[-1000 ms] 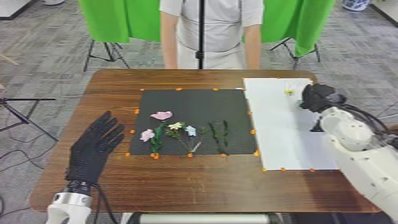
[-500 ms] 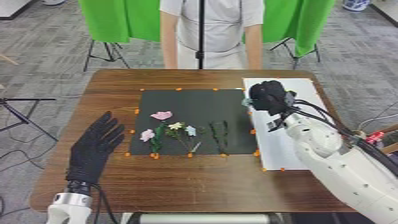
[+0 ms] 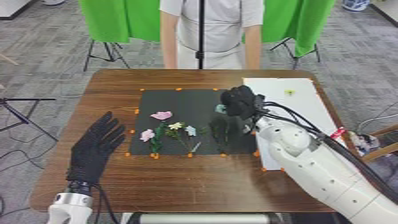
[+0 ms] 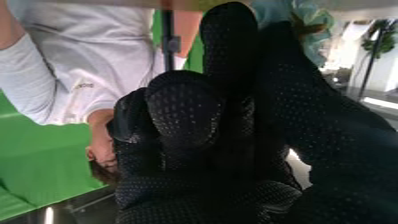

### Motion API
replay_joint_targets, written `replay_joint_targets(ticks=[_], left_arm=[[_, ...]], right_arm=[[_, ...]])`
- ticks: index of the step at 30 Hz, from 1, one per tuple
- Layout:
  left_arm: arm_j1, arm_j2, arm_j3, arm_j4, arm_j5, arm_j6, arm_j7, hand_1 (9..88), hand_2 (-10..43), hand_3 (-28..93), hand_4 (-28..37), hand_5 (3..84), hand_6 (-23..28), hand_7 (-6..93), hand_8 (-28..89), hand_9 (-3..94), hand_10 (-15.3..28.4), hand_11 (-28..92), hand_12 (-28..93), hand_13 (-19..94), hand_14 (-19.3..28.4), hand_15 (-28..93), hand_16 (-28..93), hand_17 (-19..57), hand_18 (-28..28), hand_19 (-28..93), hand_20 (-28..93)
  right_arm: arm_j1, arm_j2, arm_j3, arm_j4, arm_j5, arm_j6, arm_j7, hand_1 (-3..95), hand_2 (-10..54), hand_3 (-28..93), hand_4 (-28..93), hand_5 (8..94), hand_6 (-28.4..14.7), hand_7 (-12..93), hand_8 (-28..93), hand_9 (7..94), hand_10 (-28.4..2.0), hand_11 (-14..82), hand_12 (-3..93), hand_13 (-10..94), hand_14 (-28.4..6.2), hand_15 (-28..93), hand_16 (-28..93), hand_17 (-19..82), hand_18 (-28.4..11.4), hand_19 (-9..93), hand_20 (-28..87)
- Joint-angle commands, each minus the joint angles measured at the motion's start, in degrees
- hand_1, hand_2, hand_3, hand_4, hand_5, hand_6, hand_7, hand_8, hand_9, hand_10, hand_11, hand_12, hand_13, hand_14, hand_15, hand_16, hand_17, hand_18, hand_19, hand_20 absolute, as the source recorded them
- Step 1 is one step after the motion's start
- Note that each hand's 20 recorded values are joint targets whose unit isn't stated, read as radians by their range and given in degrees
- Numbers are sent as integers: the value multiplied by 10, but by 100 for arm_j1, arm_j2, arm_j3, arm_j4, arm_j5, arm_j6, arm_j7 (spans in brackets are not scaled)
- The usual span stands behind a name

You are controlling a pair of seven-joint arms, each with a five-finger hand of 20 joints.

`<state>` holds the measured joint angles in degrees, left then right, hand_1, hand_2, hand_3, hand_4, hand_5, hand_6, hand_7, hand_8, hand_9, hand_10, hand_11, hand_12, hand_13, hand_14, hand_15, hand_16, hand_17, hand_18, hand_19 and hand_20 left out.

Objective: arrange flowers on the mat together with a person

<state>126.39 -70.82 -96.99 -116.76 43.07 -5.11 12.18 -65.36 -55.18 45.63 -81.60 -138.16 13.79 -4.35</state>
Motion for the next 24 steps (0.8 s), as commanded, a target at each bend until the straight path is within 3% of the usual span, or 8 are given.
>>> replay_joint_targets(ticks=[1, 8, 13, 24], left_arm=[[-31, -28, 19, 86, -8, -88, -117, 248, -17, 719, -282, 312, 41, 185, -100, 254, 120, 167, 157, 208, 145, 234, 21, -100, 222, 416, 94], [-30, -36, 1, 54, 55, -180, -157, 248, -16, 719, -282, 312, 42, 186, -99, 254, 119, 167, 157, 208, 146, 234, 21, -100, 222, 416, 94], [-21, -24, -15, 49, 50, -158, -145, 248, -16, 718, -282, 312, 42, 185, -100, 254, 119, 166, 157, 209, 146, 236, 21, -100, 222, 416, 94], [-9, 30, -58, 64, 21, -121, -139, 249, -16, 719, -282, 312, 42, 185, -99, 254, 119, 167, 157, 209, 145, 236, 20, -100, 222, 416, 93]], right_arm=[[-9, -172, -94, 216, -326, 210, 35, 505, -95, 779, -283, 728, 31, 423, -20, 863, -61, 216, 439, 789, -47, 695, 259, 402, -180, 932, 469], [-49, -255, -170, 228, -472, 283, 318, 495, -95, 781, -283, 707, 33, 430, -23, 854, -60, 201, 447, 777, -50, 701, 258, 394, -181, 932, 466], [-123, -155, -177, 59, -430, 167, 303, 475, -95, 768, -283, 656, 26, 433, -39, 817, -58, 168, 446, 752, -49, 712, 258, 377, -179, 927, 464], [-152, -115, -140, 9, -837, -104, 168, 414, -95, 785, -283, 600, 16, 403, -36, 714, -73, 263, 343, 706, -60, 725, 249, 347, -181, 905, 475]])
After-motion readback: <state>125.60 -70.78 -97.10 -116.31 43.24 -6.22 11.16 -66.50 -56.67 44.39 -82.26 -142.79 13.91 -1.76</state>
